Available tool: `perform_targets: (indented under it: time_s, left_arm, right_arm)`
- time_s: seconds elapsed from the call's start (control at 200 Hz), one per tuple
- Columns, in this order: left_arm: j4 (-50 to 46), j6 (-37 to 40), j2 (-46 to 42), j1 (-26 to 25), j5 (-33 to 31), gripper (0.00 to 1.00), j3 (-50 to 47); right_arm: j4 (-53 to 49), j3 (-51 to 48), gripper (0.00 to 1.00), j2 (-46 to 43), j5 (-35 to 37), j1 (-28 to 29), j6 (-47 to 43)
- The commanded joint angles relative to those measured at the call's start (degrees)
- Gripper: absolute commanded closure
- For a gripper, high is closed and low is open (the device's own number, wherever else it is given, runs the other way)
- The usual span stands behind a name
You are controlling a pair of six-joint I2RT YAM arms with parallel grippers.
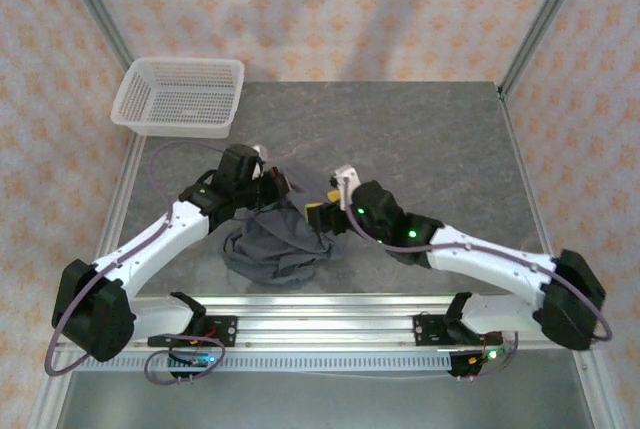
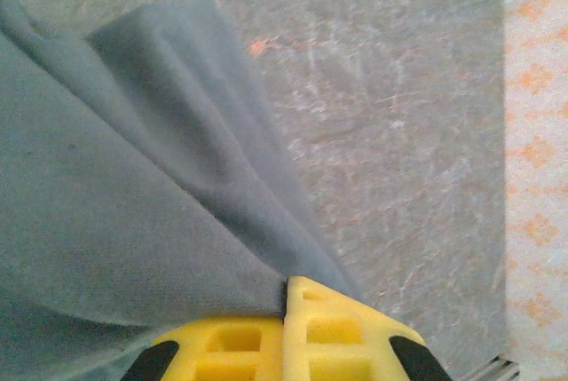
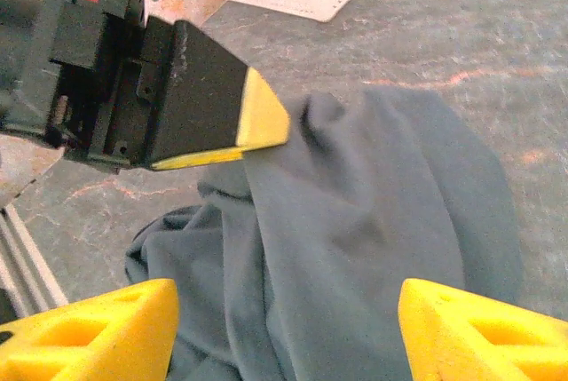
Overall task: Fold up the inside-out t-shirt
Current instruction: Turn the T-shirt inside out at the center of the table.
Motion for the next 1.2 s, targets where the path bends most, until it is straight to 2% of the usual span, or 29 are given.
perform_targets:
  time_s: [0.0, 0.08, 0.115, 0.135, 0.21, 0.275, 0.335, 0.425, 0.49, 0.596, 0.676, 0.836, 0.936, 1.046, 1.121, 1.196]
  left_arm:
    - [-1.7, -0.6, -0.9, -0.3, 0.0, 1.0, 4.0]
    - [-2.3, -0.6, -0.3, -0.4, -0.3, 1.0, 5.6]
    - [-2.6, -0.6, -0.1, -0.4, -0.5, 1.0, 6.1]
    - [-2.8, -0.6, -0.1, -0.4, -0.6, 1.0, 6.4]
    - [-4.4, 0.5, -0.1, -0.4, -2.4, 1.0, 7.4]
    - [-7.2, 2.4, -0.1, -0.3, -6.0, 1.0, 8.3]
    - [-9.4, 4.7, 0.7, -0.2, -10.3, 1.0, 9.2]
    - [-12.1, 8.1, 4.2, 0.7, -14.8, 1.0, 11.0]
    - [-12.5, 10.3, 6.8, 1.3, -16.0, 0.9, 11.8]
    - [-9.6, 11.4, 8.2, 2.0, -14.2, 0.67, 10.7]
    - [-7.6, 11.4, 6.9, 2.1, -11.7, 0.53, 9.6]
    - [-5.3, 12.8, -2.2, 2.0, -8.6, 0.37, 5.7]
    - [-3.6, 14.3, -9.5, -0.3, -7.9, 0.34, 0.9]
    - [-3.1, 14.5, -14.6, -7.4, -11.5, 0.35, -3.8]
    - [-1.5, 13.2, -15.4, -12.0, -12.8, 0.41, -6.8]
    - [0.2, 11.9, -12.8, -13.6, -11.6, 0.45, -8.2]
  right_arm:
    - [-1.8, 5.0, 0.34, 8.9, 1.2, 0.6, -7.7]
    - [-1.6, 8.8, 0.35, 14.9, 3.7, 0.6, -8.6]
    - [-2.3, 10.6, 0.39, 17.2, 5.3, 0.6, -8.6]
    - [-2.7, 11.4, 0.46, 18.2, 6.2, 0.6, -8.5]
    - [-3.3, 12.7, 0.82, 19.5, 7.0, 0.6, -7.4]
    - [-2.6, 11.6, 1.0, 18.0, 3.9, 0.6, -6.0]
    - [-1.3, 9.6, 1.0, 15.4, -2.0, 0.6, -4.1]
    - [3.9, 4.9, 1.0, 10.4, -14.6, 0.1, 0.2]
    - [10.0, 0.6, 1.0, 6.5, -20.5, -0.8, 4.6]
    - [16.1, -5.0, 1.0, 0.5, -21.5, -3.8, 10.4]
    - [18.5, -8.1, 1.0, -2.7, -20.6, -6.6, 13.3]
    - [18.9, -10.4, 1.0, -3.3, -19.2, -10.9, 16.4]
    - [19.2, -10.5, 1.0, -4.8, -19.8, -12.3, 17.9]
    - [18.3, -9.6, 1.0, -4.4, -19.3, -12.8, 17.8]
    - [17.1, -8.6, 1.0, -3.9, -19.0, -12.9, 17.5]
    - [16.7, -7.8, 1.0, -3.9, -19.7, -12.9, 17.2]
